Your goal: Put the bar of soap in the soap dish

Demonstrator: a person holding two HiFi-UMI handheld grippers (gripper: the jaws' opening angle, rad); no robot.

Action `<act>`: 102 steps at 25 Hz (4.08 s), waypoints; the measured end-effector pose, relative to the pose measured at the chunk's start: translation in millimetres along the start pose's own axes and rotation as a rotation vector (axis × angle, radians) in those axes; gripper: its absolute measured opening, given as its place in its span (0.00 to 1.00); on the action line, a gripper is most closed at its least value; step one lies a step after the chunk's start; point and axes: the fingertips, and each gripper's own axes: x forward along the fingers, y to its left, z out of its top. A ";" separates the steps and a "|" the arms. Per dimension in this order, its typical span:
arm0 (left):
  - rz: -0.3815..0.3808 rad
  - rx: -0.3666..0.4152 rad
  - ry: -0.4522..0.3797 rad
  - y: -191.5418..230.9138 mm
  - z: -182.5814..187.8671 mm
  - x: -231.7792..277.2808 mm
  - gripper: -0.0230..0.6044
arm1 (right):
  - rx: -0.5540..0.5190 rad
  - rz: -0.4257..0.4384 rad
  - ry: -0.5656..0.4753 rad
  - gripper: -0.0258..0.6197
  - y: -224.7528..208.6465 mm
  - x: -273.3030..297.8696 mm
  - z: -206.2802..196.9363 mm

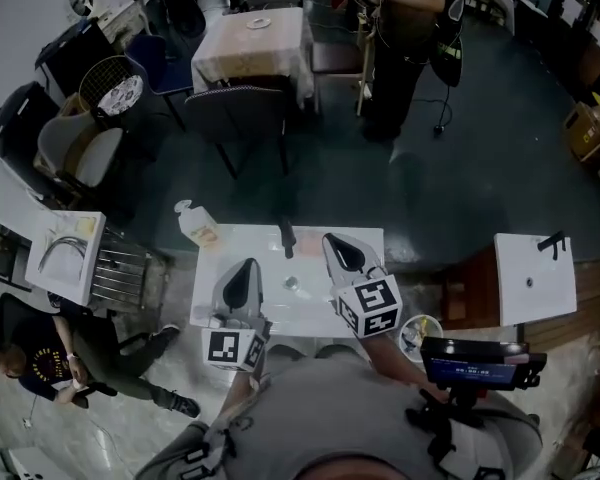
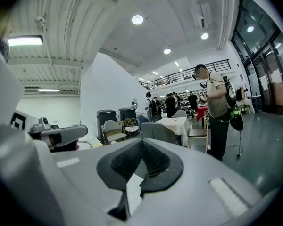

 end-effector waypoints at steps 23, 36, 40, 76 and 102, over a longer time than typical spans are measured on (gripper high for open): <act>-0.151 -0.035 -0.036 15.4 18.8 37.1 0.03 | -0.030 -0.090 -0.060 0.04 16.8 22.5 28.8; -0.176 0.078 0.056 32.5 1.1 22.7 0.57 | 0.001 -0.101 -0.035 0.04 21.3 28.1 3.7; -0.186 0.144 0.127 63.0 -18.6 15.1 0.56 | 0.000 -0.109 -0.030 0.04 17.0 30.6 0.1; -0.736 0.714 1.277 201.4 -355.7 -167.6 0.52 | -0.007 -0.122 0.065 0.04 18.8 12.5 -42.2; -1.026 0.840 1.549 255.8 -481.0 -217.3 0.47 | 0.013 -0.297 0.147 0.04 -1.9 -28.9 -71.8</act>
